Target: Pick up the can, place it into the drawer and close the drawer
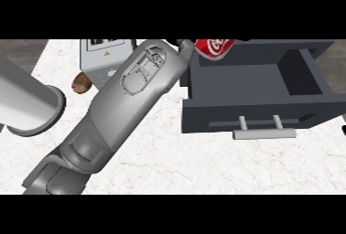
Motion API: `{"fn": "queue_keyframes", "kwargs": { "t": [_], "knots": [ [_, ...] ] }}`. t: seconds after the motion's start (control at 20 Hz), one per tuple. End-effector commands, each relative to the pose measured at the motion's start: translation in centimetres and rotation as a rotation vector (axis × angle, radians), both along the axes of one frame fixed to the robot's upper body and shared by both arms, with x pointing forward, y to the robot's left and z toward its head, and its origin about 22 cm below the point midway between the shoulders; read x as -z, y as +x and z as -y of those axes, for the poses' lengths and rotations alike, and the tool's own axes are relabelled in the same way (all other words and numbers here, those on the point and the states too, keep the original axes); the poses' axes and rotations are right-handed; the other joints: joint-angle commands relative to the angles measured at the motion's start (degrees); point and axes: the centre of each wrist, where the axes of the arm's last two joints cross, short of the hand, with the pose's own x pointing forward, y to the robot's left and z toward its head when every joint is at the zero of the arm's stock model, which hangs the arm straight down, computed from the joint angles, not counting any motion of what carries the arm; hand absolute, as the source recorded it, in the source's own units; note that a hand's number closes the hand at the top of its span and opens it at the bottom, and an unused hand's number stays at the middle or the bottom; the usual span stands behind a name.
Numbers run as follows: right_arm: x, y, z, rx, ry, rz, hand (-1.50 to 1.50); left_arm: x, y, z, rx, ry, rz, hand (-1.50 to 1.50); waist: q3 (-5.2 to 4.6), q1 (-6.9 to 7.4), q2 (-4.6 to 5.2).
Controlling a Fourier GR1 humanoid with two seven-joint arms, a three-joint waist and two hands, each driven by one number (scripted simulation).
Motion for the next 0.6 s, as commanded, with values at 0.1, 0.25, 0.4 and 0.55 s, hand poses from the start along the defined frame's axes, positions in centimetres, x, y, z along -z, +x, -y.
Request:
{"fn": "queue_keyframes", "kwargs": {
  "t": [0.1,0.25,0.4,0.55],
  "knots": [
    [-1.2,-0.6,0.0,0.002,-0.017,0.012,-1.50,0.2,0.8,1.3,-0.007,0.047,0.001,1.50,0.00,-0.44,0.03],
    [-0.6,-0.3,-0.1,-0.006,-0.004,0.007,-1.50,0.6,1.0,2.0,-0.044,0.056,-0.016,1.50,0.04,-1.38,0.24],
    [-0.3,-0.2,0.9,-0.020,-0.008,0.006,-1.50,-0.7,1.4,2.4,-0.027,0.076,-0.009,1.50,0.07,-1.57,0.34],
    [-0.6,0.0,0.1,-0.025,-0.025,0.007,-1.50,2.1,2.0,1.5,-0.050,0.077,-0.031,1.50,0.06,-2.23,0.53]
  ]
}}
